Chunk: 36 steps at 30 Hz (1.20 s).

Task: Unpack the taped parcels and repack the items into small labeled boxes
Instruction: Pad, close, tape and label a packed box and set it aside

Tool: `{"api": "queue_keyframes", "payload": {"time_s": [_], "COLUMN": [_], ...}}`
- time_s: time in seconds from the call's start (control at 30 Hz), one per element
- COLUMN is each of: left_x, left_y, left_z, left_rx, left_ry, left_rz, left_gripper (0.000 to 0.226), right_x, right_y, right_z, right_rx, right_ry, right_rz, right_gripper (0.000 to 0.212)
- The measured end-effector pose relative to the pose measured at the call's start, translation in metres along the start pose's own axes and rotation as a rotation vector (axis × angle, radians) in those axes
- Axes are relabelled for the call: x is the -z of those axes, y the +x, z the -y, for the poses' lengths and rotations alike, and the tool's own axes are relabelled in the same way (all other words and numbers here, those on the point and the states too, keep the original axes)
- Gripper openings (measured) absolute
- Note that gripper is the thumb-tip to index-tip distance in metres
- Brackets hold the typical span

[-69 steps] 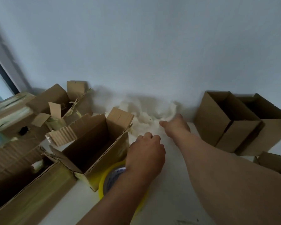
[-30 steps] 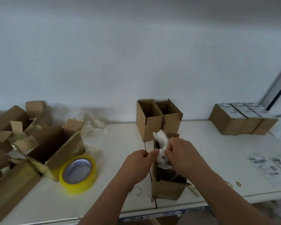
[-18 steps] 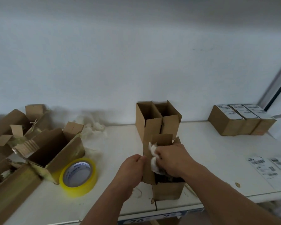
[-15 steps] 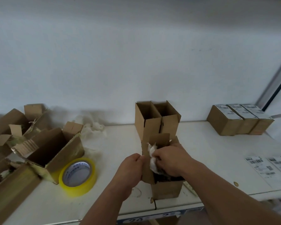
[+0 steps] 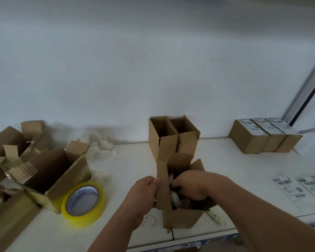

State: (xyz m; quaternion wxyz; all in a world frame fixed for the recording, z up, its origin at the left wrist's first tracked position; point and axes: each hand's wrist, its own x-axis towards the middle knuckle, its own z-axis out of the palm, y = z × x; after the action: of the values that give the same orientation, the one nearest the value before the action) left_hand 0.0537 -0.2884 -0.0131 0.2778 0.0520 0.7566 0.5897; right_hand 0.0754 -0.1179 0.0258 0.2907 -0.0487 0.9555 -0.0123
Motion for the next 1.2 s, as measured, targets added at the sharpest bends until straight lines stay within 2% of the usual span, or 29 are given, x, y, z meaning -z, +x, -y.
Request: {"api": "queue_keyframes", "payload": {"time_s": [0.23, 0.33, 0.4, 0.6, 0.8, 0.93, 1.03, 1.2], "left_x": [0.011, 0.016, 0.02, 0.022, 0.025, 0.038, 0.055, 0.083], "left_y": [-0.002, -0.003, -0.003, -0.001, -0.004, -0.008, -0.012, -0.019], "left_z": [0.001, 0.001, 0.002, 0.003, 0.003, 0.0, 0.001, 0.004], "left_rx": [0.004, 0.007, 0.005, 0.007, 0.025, 0.05, 0.049, 0.116], "left_ry": [0.043, 0.056, 0.069, 0.05, -0.009, -0.073, -0.075, -0.077], "left_rz": [-0.012, -0.032, -0.038, -0.034, -0.039, -0.076, -0.135, -0.162], "left_gripper": [0.032, 0.031, 0.032, 0.03, 0.031, 0.031, 0.032, 0.029], "right_x": [0.016, 0.011, 0.009, 0.01, 0.006, 0.009, 0.019, 0.067], "right_y": [-0.01, -0.001, 0.006, 0.017, 0.031, 0.037, 0.043, 0.046], "right_z": [0.0, 0.002, 0.005, 0.015, 0.028, 0.038, 0.05, 0.068], "right_rx": [0.023, 0.019, 0.037, 0.042, 0.002, 0.043, 0.102, 0.194], "right_ry": [0.358, 0.328, 0.297, 0.209, -0.05, -0.017, 0.117, 0.199], "right_rz": [-0.029, 0.002, -0.039, -0.077, -0.093, -0.127, -0.127, -0.128], "right_gripper": [0.028, 0.052, 0.055, 0.035, 0.027, 0.025, 0.024, 0.028]}}
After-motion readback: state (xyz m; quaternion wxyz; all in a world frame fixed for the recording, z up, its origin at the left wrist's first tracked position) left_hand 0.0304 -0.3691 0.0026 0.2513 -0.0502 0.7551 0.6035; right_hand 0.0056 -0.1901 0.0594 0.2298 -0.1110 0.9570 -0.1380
